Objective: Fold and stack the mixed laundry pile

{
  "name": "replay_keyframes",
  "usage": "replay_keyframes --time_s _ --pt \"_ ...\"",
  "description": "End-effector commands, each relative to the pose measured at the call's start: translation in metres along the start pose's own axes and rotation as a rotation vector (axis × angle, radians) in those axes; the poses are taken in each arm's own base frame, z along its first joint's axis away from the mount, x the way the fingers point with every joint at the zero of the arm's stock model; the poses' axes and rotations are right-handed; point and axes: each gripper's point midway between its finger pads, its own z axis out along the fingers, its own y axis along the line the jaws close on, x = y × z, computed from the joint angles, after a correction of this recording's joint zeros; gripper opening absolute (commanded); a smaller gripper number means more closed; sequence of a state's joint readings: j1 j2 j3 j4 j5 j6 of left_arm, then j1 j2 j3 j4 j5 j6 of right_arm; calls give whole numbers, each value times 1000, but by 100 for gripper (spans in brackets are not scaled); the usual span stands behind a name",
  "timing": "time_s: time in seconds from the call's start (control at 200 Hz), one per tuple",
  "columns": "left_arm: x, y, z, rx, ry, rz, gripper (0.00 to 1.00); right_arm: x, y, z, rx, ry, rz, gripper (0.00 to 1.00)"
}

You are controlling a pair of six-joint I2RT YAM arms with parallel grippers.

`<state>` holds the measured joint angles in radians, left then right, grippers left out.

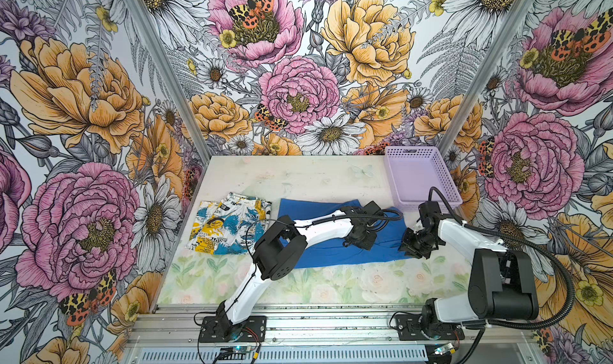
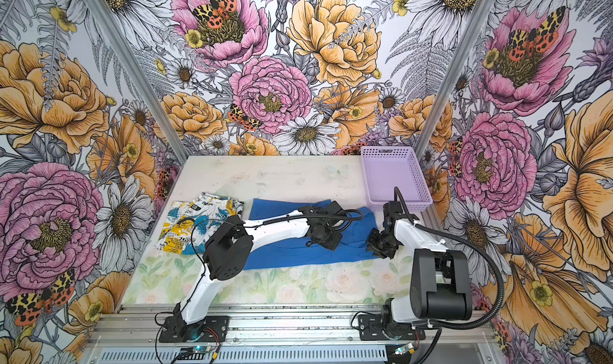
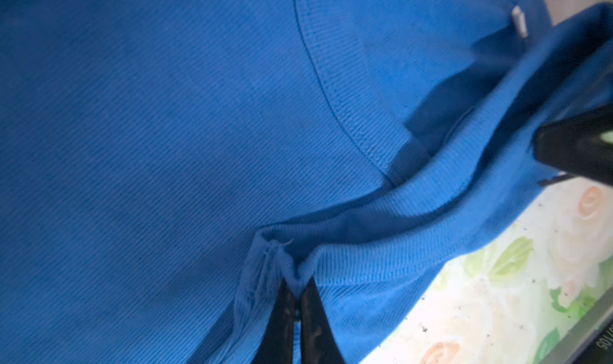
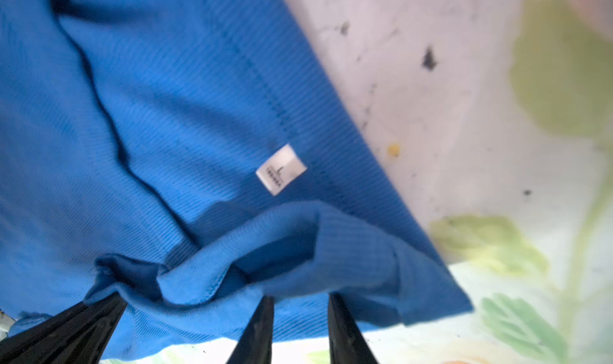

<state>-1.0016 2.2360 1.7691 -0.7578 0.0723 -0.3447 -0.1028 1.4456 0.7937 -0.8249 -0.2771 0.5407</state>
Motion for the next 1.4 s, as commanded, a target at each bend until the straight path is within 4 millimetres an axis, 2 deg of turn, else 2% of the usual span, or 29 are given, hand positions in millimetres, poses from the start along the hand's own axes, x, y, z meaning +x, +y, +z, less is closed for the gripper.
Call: replay_keyframes --time_s 0.0,0.18,0.23,0.275,0.42,0.58,0.751,0.816,0.881,0.901,1.121,1.396 --pt "-12 9 1 -17 -35 -22 8 -23 -2 -6 23 -56 11 30" --pt "-12 16 3 -30 -33 -29 11 -31 -11 4 65 -27 23 30" --pt "-12 18 1 -39 -35 -34 16 -29 -14 7 72 -15 27 30" --pt "-13 21 -2 -48 -42 -40 24 -28 -17 8 84 -9 31 29" --pt "-11 33 -28 -84 -78 -66 44 -26 -25 11 118 2 40 29" --pt "8 48 -59 -124 -102 -114 53 -27 -29 9 140 2 44 30" --pt "41 66 -77 -167 -95 -182 56 -26 -36 7 159 6 53 30" --pt "51 73 -79 -178 -87 -202 57 -25 -39 7 169 9 60 30" --pt "65 82 -72 -199 -52 -222 57 -23 -43 7 180 13 64 30" --pt "64 81 -83 -188 -76 -229 57 -23 -44 7 184 14 65 31" --pt "104 111 -77 -261 -19 -295 56 -18 -53 5 208 30 81 32" --pt "127 145 -77 -326 8 -359 54 -9 -61 4 238 57 100 32"
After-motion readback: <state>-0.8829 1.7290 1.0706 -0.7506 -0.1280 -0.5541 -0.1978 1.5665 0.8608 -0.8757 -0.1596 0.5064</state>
